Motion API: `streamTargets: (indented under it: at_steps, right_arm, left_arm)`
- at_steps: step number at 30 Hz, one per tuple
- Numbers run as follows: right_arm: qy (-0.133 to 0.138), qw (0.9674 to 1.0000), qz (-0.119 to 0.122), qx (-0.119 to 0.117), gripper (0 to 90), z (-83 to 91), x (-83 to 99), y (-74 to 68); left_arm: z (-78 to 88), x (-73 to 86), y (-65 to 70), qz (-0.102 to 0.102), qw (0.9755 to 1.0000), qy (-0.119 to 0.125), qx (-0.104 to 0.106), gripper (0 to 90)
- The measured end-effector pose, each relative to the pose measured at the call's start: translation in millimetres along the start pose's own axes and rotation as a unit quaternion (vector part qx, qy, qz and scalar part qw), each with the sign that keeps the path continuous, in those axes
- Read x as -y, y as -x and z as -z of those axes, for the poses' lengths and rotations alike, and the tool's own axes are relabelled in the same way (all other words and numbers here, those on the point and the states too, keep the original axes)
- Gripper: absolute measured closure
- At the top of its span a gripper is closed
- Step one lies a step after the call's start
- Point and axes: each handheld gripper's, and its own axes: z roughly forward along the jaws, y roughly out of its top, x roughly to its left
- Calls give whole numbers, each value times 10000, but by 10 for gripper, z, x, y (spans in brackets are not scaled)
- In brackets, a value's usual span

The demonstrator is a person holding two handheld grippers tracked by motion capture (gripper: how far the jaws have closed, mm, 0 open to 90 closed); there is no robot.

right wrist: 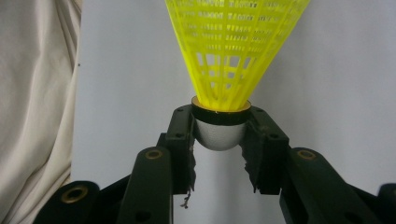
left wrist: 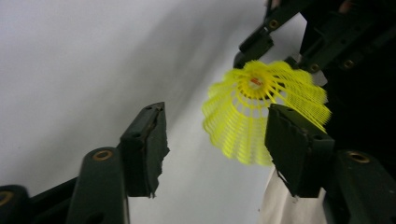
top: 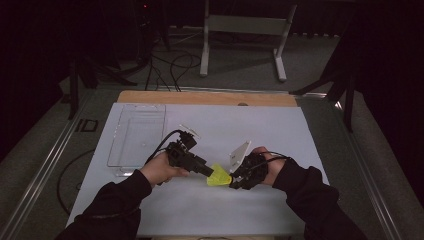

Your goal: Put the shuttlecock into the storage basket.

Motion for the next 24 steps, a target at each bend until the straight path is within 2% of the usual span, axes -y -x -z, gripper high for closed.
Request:
streamTargets:
  at_steps: [3, 5, 6, 7, 10, 11, 16, 17, 19, 24]
  right_arm:
    - [14, 10000, 16, -3, 658, -4, -7, 0]
    - [10, 10000, 20, 12, 658, 4, -16, -6]
    - [51, 10000, 32, -12, 658, 13, -22, -8]
    - [51, 10000, 32, -12, 658, 13, -22, -8]
    - [66, 10000, 36, -29, 658, 18, -26, -11]
    - [82, 9999, 50, -43, 658, 19, -27, -13]
    - [105, 9999, 34, -60, 658, 19, -27, -19]
    - [93, 9999, 42, -78, 657, 17, -24, -12]
    - [46, 9999, 31, -96, 658, 9, -20, -15]
    - [4, 9999, 26, -103, 657, -13, -9, -19]
  left_arm:
    - [-35, -15, -30, -5, 10000, -54, 24, 466]
    - [-67, -26, -47, 30, 9999, -96, 84, 498]
    - [-96, -35, -64, 26, 9998, -130, 178, 543]
    - [-96, -35, -64, 26, 9998, -130, 178, 567]
    - [-125, -45, -82, 94, 9994, -164, 286, 599]
    - [-141, -51, -84, 83, 9990, -207, 389, 669]
    - [-158, -62, -90, 115, 9981, -205, 561, 766]
    - [-170, -66, -88, 186, 9975, -208, 650, 807]
    - [-178, -76, -80, 149, 9970, -273, 703, 871]
    - [-180, -92, -61, 94, 9970, -313, 698, 900]
